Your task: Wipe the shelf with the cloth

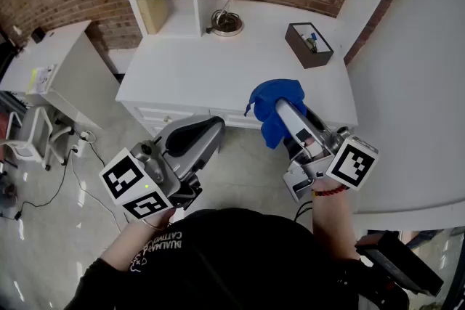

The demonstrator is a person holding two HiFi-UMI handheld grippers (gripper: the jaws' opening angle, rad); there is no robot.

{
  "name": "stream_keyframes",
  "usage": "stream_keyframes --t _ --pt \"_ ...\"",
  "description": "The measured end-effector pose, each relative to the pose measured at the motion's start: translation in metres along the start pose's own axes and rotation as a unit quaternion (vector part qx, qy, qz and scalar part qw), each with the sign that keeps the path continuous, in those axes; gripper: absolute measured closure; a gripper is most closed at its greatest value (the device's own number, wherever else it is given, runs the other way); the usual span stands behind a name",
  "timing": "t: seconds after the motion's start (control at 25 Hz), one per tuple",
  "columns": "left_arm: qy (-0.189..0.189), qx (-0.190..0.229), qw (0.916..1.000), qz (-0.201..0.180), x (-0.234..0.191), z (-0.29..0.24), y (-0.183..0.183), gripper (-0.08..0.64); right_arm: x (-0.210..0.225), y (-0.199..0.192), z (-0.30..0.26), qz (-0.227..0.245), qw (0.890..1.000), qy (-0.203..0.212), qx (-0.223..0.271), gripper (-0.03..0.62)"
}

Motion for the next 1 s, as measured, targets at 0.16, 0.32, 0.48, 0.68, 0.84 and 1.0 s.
stream_keyframes --t 0.16,0.32,0.48,0.68,0.84,1.0 --pt "-0.003 0.003 1.0000 0.002 -0.002 -0.001 0.001 0.561 0.000 -0.001 -0.001 0.002 1.000 -0.005 -0.005 0.420" --pt "-0.003 0.005 1.0000 0.002 -0.002 0.000 0.002 0.561 -0.002 -0.001 -0.002 0.004 1.000 -0.004 -0.006 0.422" --pt "-0.005 -0.006 0.9999 0.010 0.000 -0.004 -0.001 0.561 0.001 0.000 -0.005 -0.007 1.000 -0.004 -0.010 0.420" --pt "0.025 -0.015 0.9990 0.033 -0.011 0.002 -0.010 0.565 0.014 -0.018 -0.012 -0.050 0.998 -0.017 -0.025 0.420" --pt "0.009 -0.033 0.9988 0.036 -0.016 -0.001 -0.018 0.565 0.024 -0.028 -0.022 -0.057 0.997 -0.010 -0.042 0.420" --pt "-0.017 -0.034 0.9989 0.026 -0.031 -0.016 -0.012 0.565 0.033 -0.032 -0.048 -0.080 0.996 0.000 -0.051 0.420"
Point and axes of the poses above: the fingertips, and each gripper's own axes: z backward along the fingers, x to its right, y out of its top, the point moved 5 cm from there along z, backward along the fingers, and after that the axes turned 1 degree about -y, right-handed, at the moved point
